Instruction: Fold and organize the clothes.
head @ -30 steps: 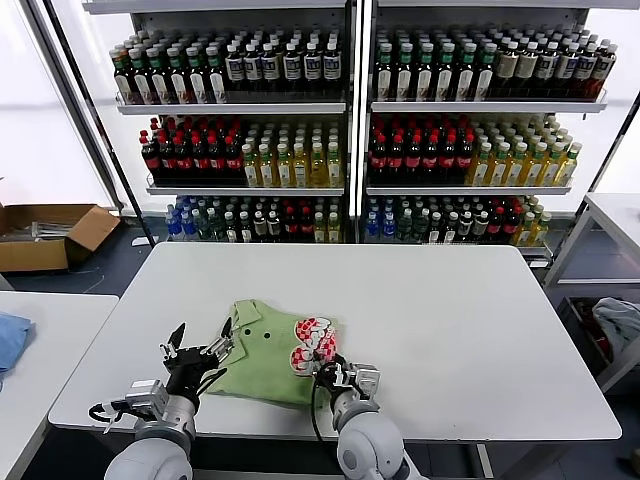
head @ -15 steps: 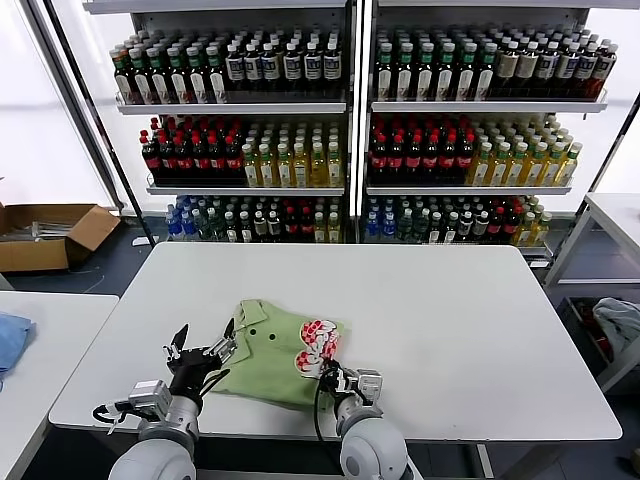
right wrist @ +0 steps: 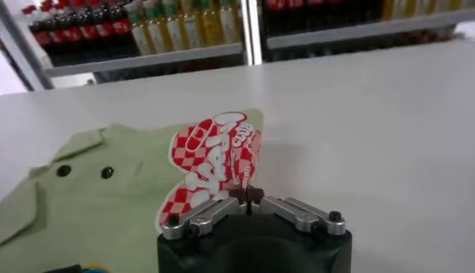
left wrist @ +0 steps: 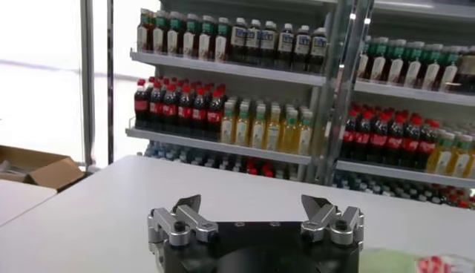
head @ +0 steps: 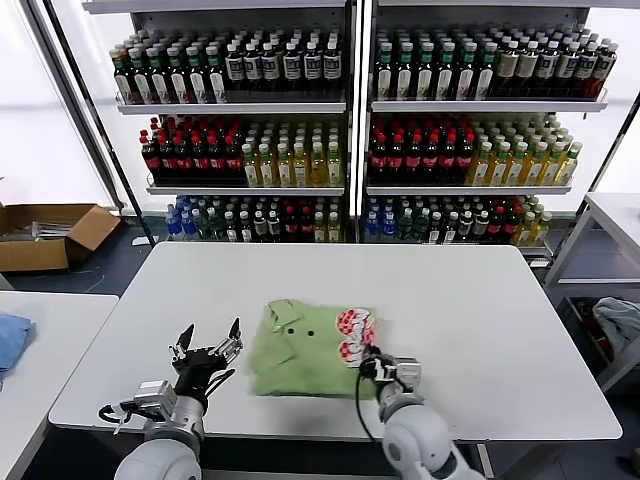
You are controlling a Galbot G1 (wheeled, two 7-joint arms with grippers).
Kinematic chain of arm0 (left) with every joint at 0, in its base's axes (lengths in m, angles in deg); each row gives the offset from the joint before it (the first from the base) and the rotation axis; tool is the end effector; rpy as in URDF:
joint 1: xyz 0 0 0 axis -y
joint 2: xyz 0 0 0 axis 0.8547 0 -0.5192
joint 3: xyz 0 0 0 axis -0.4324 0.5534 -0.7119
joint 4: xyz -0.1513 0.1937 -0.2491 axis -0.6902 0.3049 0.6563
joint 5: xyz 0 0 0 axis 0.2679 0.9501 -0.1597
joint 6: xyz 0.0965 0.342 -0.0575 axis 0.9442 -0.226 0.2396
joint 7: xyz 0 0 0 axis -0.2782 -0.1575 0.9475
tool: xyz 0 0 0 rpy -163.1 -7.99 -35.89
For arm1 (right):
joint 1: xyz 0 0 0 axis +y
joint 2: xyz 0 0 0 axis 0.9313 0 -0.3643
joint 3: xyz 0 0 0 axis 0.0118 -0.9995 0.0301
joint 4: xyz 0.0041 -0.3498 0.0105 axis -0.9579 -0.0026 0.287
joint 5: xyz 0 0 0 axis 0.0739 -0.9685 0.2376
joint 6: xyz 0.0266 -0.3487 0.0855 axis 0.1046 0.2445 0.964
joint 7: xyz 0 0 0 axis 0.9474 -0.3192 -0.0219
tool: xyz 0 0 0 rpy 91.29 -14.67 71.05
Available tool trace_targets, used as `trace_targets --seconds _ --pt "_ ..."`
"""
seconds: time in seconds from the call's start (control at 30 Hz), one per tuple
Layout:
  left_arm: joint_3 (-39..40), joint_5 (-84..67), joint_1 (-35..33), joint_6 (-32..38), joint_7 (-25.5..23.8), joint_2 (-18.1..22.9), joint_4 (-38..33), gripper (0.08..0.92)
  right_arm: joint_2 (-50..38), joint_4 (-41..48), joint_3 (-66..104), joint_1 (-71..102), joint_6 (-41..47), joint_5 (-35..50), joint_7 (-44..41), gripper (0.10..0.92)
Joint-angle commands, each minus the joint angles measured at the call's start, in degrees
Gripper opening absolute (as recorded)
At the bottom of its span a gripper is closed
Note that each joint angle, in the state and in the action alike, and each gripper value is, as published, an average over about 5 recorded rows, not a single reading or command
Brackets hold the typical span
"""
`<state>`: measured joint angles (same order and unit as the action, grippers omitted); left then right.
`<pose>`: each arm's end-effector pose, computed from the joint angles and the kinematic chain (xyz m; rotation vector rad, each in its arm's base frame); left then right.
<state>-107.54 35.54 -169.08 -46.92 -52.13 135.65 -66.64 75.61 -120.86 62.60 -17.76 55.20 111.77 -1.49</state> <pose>0.2254 0.0068 -0.2377 0.0441 -2.9033 0.2039 0.2981 0.0604 -0.2837 0.1028 -2.6162 -0.0902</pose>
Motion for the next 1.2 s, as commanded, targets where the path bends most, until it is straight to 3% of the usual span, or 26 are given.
trace_targets --seconds 0.03,0.27,0.37,0.53,0.67,0.93,1.07,1.2 --pt "0.66 0.10 0.48 -0.02 0.02 0.36 0.17 0.823 -13.58 3.87 5.88 -4.52 -0.10 -3.68 -4.16 0.105" --pt "1.10 0.27 0.54 -0.05 -0.02 0.85 0.44 0.823 -13.03 5.70 5.85 -3.61 -0.10 -10.00 -6.14 0.108" --pt "0.87 0.22 0.22 -0.08 -0.06 0.81 0.26 0.823 -10.98 4.55 6.22 -2.70 -0.14 -15.53 -6.21 0.154" --pt "0.76 0.25 -0.34 -0.08 -0.10 1.03 0.21 0.823 -6.67 -4.23 7.06 -0.77 -1.48 -22.14 -6.12 0.301" --pt "1.25 0.49 -0.46 -0.07 -0.15 1.64 0.33 0.823 -2.43 -8.35 4.37 -0.03 -4.00 -21.99 -5.17 0.413" --pt "0.88 0.44 -1.19 -0.03 -0.29 1.33 0.05 0.823 4.71 -0.93 -0.23 -0.90 -6.89 -12.83 0.49 0.647" --pt "0.86 0.40 -1.32 -0.07 -0.31 1.23 -0.06 0.823 6.77 3.64 -1.14 -3.62 -8.08 -13.01 0.98 0.758" --pt "1.05 0.41 -1.37 -0.24 -0.34 1.36 -0.13 0.823 8.45 7.53 -1.97 -7.11 -5.72 -13.11 2.12 0.814"
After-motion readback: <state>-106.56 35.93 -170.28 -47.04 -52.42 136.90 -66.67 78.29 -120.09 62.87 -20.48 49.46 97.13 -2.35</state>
